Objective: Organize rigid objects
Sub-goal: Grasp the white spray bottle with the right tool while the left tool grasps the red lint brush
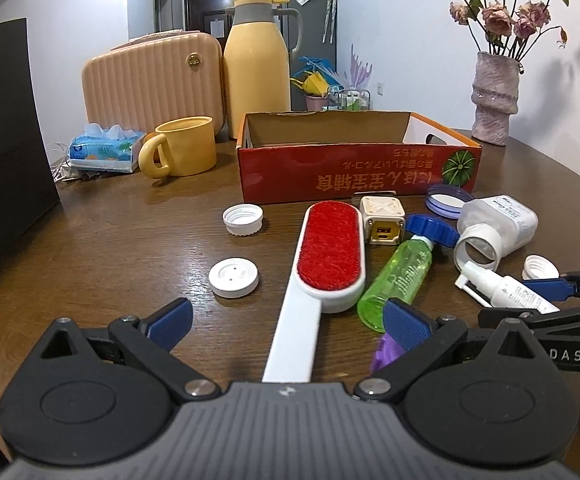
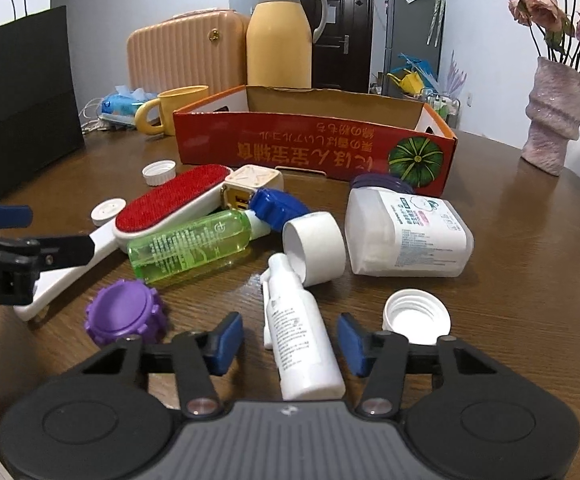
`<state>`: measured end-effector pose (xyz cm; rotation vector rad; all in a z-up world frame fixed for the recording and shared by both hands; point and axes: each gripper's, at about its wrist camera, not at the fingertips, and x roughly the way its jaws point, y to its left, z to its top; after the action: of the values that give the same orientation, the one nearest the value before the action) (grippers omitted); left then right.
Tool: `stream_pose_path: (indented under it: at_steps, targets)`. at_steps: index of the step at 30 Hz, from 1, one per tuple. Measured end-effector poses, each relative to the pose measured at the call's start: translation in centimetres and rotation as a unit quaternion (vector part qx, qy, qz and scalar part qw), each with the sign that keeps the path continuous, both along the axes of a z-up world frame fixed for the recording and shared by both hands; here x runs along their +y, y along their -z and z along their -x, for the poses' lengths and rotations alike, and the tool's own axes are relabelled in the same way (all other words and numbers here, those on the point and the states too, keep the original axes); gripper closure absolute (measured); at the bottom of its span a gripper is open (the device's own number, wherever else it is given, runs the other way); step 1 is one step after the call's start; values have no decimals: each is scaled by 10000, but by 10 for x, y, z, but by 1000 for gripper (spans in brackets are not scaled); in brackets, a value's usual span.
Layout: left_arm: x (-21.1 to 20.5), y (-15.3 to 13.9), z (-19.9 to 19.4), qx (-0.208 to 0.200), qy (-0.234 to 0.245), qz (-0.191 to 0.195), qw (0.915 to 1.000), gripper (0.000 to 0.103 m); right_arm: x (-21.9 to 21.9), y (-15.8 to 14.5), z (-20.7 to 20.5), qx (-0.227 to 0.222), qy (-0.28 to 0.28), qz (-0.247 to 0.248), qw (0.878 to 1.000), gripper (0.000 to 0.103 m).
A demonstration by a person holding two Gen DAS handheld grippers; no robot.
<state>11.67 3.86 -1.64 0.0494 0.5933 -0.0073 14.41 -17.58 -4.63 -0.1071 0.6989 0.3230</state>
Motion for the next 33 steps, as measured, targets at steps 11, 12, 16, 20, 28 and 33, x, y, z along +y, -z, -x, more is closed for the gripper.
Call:
stream_pose_path:
  at_steps: [11,12,16,20,28,33]
  targets:
    - [8,1,-15,185,-40,-23,9998,0,-11,-1,-2,-24,31,-439,9990,76]
    - [9,1,-16,192,-35,-22,9998,0,-11,-2,-1,-57,19,-460,9989,76]
    - [11,-2,-21,206,-12,-22,9998,0,-11,-7,5,-176,3,-569,9982,76]
    - [10,-6,-27,220,36,-32,9997,0,-14,-13,8,-281,54,-636,9976,76]
    - [-4,-13,-47,265,209,-22,9994,0,-23,-26,8,-570,184,-746,9954,76]
    - [-13,-9,-65,434,256,-53,9987,4,-27,-33,5,-706,289,-763,9942,76]
